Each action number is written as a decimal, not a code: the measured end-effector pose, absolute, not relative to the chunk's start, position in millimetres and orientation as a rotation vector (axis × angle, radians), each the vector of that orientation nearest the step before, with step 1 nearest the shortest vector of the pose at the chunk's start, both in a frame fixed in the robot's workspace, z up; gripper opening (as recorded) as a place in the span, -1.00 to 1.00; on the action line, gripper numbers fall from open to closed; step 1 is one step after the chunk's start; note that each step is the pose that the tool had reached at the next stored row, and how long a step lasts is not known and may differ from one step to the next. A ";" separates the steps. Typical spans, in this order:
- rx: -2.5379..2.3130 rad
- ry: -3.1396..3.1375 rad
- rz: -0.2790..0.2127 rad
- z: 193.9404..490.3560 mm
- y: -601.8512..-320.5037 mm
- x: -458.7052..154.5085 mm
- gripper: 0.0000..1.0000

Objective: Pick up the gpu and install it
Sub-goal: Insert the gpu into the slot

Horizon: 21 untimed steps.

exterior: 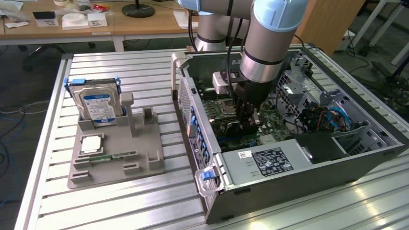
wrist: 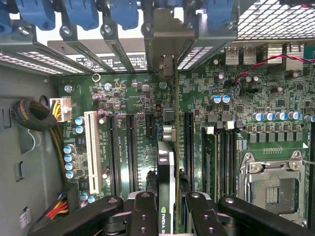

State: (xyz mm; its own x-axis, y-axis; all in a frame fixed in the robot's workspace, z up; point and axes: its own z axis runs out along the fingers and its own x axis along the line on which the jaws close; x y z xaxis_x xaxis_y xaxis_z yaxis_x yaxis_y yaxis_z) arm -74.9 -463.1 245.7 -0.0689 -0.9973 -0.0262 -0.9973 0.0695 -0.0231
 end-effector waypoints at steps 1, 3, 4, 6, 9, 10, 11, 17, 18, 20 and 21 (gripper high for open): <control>-2.119 2.271 0.002 245.8 -463.1 -74.9 -0.47; -2.119 2.271 0.002 245.9 -463.1 -74.9 -0.47; -2.119 2.271 0.002 246.0 -463.1 -74.9 -0.47; -2.119 2.271 0.002 246.5 -463.1 -74.9 -0.47; -2.119 2.272 0.002 247.5 -463.1 -74.9 -0.47; -2.119 2.271 0.002 247.7 -463.1 -74.9 -0.47; -2.119 2.271 0.002 247.7 -463.1 -74.9 -0.47; -2.117 2.269 0.008 247.1 -463.1 -74.9 -0.47; -2.117 2.269 0.008 247.0 -463.1 -74.9 -0.47; -2.117 2.269 0.008 246.0 -463.1 -74.9 -0.47; -2.117 2.269 0.008 245.3 -463.1 -74.9 -0.47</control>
State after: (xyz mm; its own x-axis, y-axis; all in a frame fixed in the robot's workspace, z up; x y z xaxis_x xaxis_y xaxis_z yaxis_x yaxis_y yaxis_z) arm -74.9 -463.1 245.3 -0.0688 -0.9971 -0.0313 -0.9973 0.0696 -0.0226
